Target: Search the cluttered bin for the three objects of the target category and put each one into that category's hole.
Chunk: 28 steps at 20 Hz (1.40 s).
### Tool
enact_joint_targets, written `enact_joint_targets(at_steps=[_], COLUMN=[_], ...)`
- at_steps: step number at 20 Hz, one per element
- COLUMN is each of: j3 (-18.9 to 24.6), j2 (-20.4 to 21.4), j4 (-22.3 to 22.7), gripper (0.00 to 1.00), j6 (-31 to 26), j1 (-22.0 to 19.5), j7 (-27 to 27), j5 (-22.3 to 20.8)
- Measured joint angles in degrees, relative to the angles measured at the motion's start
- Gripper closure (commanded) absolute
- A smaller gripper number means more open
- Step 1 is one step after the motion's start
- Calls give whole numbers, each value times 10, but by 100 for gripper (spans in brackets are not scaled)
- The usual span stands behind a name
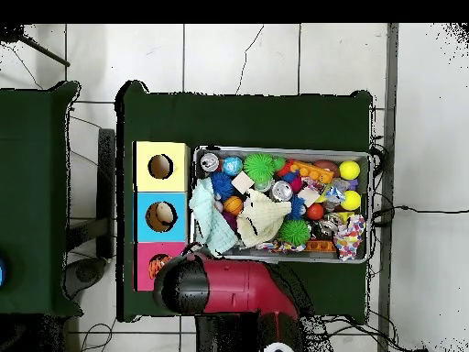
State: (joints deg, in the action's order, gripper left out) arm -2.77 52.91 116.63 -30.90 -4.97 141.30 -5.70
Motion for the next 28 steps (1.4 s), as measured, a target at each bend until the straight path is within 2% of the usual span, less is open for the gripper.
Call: enact_joint_targets(at_steps=[10,20,21,28], j3=[-40,-78,-96,-134], j2=[-48,-61,-61,-61], j4=[9,10,10,10], gripper=[100,100,100,100], j6=[7,7,7,6], j1=[60,97,119,183], j7=[6,7,11,28], j5=[38,77,88,116])
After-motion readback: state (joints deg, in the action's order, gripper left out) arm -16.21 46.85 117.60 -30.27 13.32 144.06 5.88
